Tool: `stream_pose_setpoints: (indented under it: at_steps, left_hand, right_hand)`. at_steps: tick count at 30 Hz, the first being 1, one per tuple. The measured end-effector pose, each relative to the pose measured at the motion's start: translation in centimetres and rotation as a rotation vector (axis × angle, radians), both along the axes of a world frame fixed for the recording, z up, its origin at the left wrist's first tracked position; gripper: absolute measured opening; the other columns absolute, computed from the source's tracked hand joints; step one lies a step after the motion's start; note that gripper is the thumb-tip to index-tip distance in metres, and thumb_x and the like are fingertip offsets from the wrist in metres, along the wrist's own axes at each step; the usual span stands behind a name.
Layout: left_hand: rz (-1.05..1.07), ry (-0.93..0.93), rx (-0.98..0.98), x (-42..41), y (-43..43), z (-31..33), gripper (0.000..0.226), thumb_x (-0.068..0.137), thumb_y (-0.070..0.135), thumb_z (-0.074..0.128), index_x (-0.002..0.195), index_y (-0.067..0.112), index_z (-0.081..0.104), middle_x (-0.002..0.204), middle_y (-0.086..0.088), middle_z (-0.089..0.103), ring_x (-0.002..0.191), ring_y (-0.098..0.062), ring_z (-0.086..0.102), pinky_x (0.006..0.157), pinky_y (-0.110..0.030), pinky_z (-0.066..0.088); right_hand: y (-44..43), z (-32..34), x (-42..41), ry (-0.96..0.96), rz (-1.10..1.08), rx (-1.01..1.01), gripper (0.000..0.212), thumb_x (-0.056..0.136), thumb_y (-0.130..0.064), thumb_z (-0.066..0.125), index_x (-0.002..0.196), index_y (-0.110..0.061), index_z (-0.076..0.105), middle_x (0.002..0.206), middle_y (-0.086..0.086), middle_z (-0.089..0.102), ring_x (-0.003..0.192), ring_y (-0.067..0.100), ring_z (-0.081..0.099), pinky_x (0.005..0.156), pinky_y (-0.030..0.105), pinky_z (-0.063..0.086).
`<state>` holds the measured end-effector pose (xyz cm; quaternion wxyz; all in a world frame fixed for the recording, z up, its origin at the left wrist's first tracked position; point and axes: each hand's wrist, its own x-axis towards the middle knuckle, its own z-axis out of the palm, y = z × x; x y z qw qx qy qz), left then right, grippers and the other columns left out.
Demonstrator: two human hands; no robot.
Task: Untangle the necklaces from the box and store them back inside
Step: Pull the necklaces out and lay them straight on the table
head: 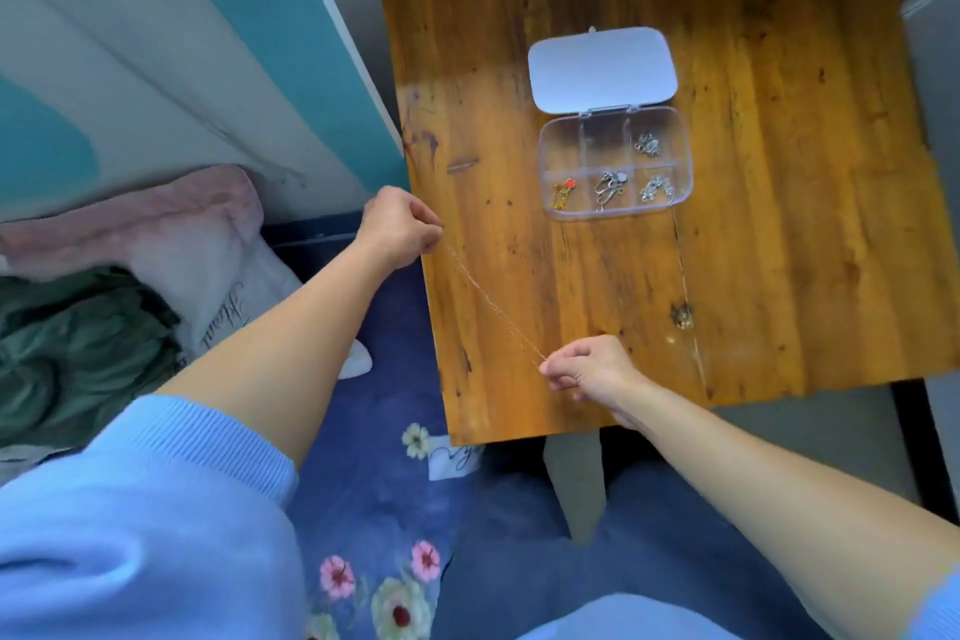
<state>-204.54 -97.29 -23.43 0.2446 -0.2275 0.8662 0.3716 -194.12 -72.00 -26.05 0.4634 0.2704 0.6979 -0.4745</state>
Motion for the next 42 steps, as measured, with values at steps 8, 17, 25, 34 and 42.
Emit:
stream_pose_setpoints:
  at_steps: [8,17,25,34,42]
  left_hand:
    - [-0.245,0.063,-0.118,-1.2,1.0,-5.8,0.012,0.089,0.009,0.064,0.095,0.008,0.076,0.101,-0.009,0.070,0.096,-0.021,0.063,0.085,-0.032,0.054]
    - [-0.348,0.179,-0.193,-0.8,1.9,-8.2,0.015,0.091,0.010,0.060,0.097,0.013,0.074,0.099,-0.006,0.069,0.091,-0.023,0.063,0.081,-0.038,0.054]
    - [-0.244,0.245,-0.255,-2.3,1.0,-6.0,0.018,0.093,0.025,0.060,0.104,0.013,0.068,0.111,-0.008,0.061,0.097,-0.026,0.061,0.081,-0.045,0.055]
    - [-0.012,0.080,0.017,-4.0,3.0,-3.6,0.019,0.092,0.028,0.063,0.100,0.012,0.070,0.097,-0.008,0.070,0.090,-0.024,0.067,0.084,-0.044,0.058]
    - [0.168,0.002,0.169,-8.6,6.9,-4.7,0.023,0.093,0.031,0.060,0.088,0.009,0.067,0.083,-0.010,0.073,0.071,-0.022,0.067,0.072,-0.036,0.057]
  right_hand:
    - [-5.4,-4.4,4.8,-0.146,-0.088,0.085,0.009,0.082,-0.014,0.074,0.073,-0.012,0.076,0.071,-0.001,0.075,0.055,0.007,0.066,0.051,0.017,0.043]
    - [-7.0,-5.1,4.8,-0.066,0.144,0.359,0.032,0.078,-0.047,0.073,0.063,-0.019,0.072,0.057,-0.008,0.071,0.062,0.006,0.068,0.086,0.032,0.042]
    - [-3.7,-2.6,1.7,-0.005,0.188,0.309,0.030,0.080,-0.046,0.072,0.069,-0.018,0.071,0.067,-0.001,0.073,0.070,0.015,0.070,0.080,0.036,0.054]
    - [1.9,0.8,-11.8,0.500,0.125,0.412,0.013,0.080,-0.021,0.071,0.067,-0.021,0.070,0.073,-0.002,0.072,0.079,0.023,0.069,0.078,0.038,0.055]
    - [0.9,-2.2,-20.8,0.855,0.856,0.520,0.023,0.087,-0.027,0.058,0.104,-0.027,0.073,0.104,0.005,0.073,0.099,0.032,0.063,0.070,0.034,0.043]
